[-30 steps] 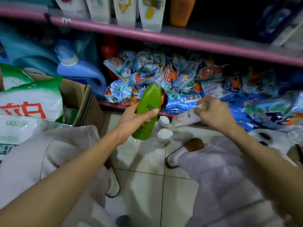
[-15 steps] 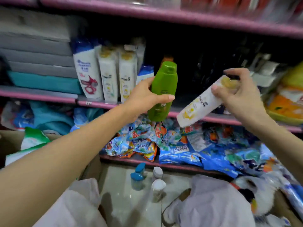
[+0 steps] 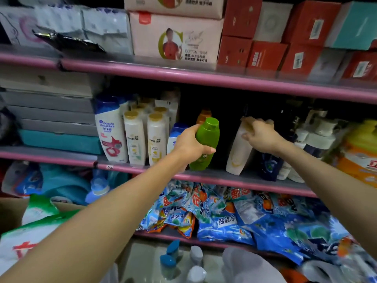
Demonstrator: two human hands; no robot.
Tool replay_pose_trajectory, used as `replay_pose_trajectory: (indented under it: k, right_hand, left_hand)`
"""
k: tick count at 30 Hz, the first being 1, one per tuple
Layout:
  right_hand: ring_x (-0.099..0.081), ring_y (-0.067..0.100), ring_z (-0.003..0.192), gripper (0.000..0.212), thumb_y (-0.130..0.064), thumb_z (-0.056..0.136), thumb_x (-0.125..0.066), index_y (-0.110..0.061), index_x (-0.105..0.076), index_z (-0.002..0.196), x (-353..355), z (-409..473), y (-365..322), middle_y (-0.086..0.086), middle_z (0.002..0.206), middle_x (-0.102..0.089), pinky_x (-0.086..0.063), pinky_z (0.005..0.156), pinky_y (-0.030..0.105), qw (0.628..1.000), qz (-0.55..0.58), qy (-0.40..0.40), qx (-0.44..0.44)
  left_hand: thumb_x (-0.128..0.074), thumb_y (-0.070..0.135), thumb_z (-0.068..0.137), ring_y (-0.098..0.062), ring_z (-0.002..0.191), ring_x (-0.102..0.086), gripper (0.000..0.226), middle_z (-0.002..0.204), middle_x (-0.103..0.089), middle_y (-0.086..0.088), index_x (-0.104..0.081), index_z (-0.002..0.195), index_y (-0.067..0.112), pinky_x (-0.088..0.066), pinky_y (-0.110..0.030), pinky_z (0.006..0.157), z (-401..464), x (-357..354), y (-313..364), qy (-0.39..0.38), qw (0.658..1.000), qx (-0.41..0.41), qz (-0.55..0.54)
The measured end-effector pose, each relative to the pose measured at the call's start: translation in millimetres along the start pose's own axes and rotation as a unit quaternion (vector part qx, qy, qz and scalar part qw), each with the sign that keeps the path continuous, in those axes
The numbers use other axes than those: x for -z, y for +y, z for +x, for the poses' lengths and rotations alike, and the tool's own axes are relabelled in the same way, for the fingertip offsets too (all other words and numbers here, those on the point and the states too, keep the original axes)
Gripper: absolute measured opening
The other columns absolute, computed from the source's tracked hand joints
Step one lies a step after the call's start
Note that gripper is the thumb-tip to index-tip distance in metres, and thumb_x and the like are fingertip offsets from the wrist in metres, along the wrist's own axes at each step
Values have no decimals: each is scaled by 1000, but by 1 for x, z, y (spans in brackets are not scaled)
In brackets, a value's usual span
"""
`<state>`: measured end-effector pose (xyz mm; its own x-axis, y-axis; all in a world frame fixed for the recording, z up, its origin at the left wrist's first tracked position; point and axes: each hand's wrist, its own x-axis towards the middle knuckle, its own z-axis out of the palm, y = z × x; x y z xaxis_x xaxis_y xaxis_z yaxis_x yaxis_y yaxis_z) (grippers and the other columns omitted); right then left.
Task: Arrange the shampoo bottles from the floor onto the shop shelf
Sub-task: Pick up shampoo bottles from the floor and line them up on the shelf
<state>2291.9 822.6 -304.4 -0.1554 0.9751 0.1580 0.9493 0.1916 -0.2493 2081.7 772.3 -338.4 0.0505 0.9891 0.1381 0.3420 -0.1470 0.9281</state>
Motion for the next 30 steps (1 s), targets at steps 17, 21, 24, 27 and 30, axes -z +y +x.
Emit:
replay_pose_trajectory:
  k: [17,21,24,27,30]
  right_hand:
    - [-63,14,94,37,-31,83,-71,-28,-55,116,5,-12,-55,-3,105,-63,-52,84,31,958,249,-23,139]
    - [-61,9,82,24,-28,84,-70,-26,-58,105,-5,-6,-65,-11,93,-63,-49,75,26,962,223,41,153]
    - [-60,12,83,32,-28,85,-69,-19,-58,114,-17,0,-63,-7,97,-63,-49,76,27,967,207,47,140]
    - [-61,14,86,34,-29,86,-68,-17,-57,117,-30,4,-61,-6,97,-62,-50,78,29,968,218,54,112]
    - [-60,15,88,35,-29,87,-67,-16,-56,118,-43,8,-61,-4,99,-61,-47,77,27,970,214,42,105]
  left_hand:
    - [-85,17,66,-16,97,-64,48,103,-70,0,-64,110,19,-52,-32,86,27,11,9,-62,997,28,39]
    - [-83,17,68,-13,94,-63,46,102,-69,2,-63,109,19,-49,-20,71,27,15,10,-47,996,-4,75]
    - [-79,17,74,-15,96,-63,46,104,-67,2,-60,116,18,-52,-23,75,30,22,16,-6,983,-67,168]
    - [-73,7,79,-16,103,-63,51,103,-63,2,-55,126,17,-52,-31,91,31,30,20,8,975,-113,191]
    - [-64,5,86,-18,110,-61,46,121,-64,-5,-56,130,17,-50,-33,96,32,34,20,-35,956,-137,259]
